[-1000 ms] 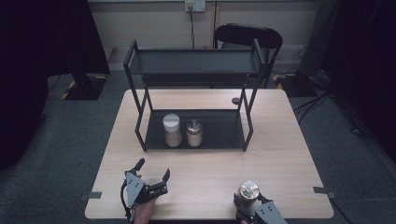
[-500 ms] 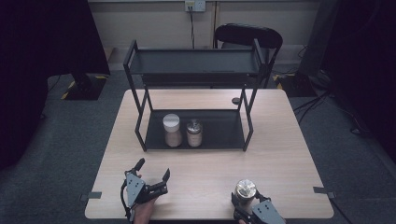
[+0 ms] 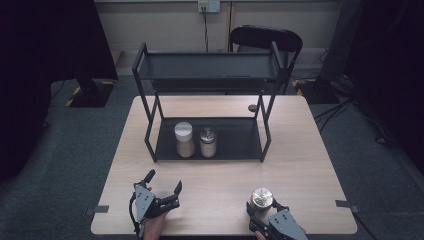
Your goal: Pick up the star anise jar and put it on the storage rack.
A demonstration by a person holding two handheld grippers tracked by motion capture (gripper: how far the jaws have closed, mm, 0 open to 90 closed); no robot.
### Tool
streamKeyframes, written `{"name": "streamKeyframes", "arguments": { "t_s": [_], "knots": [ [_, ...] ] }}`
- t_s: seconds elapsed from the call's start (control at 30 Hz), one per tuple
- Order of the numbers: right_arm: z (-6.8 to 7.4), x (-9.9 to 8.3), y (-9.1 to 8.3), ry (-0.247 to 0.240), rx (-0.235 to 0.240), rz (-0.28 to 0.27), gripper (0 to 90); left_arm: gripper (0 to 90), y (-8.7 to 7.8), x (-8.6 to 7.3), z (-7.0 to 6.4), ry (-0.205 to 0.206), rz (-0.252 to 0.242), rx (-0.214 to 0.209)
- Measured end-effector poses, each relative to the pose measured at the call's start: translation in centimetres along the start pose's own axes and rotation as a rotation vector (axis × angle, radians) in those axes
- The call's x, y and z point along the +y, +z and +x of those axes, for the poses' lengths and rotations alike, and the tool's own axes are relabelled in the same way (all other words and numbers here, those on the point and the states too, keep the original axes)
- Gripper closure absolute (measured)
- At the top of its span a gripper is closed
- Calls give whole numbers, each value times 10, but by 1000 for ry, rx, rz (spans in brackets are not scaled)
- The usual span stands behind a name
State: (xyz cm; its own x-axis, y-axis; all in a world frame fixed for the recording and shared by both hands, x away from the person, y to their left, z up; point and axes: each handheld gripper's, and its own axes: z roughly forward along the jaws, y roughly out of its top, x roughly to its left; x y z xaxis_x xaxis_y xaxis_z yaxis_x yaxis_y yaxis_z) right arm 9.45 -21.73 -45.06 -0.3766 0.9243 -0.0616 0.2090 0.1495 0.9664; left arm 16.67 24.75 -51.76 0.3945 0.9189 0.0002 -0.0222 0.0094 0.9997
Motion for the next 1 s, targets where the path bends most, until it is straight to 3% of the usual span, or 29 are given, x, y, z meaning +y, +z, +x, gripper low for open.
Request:
{"name": "streamKeyframes", "arguments": {
  "t_s": [1.0],
  "knots": [
    [-7,16,22,-21,20,3,306,9,0,0,0,0,0,1]
  ]
}}
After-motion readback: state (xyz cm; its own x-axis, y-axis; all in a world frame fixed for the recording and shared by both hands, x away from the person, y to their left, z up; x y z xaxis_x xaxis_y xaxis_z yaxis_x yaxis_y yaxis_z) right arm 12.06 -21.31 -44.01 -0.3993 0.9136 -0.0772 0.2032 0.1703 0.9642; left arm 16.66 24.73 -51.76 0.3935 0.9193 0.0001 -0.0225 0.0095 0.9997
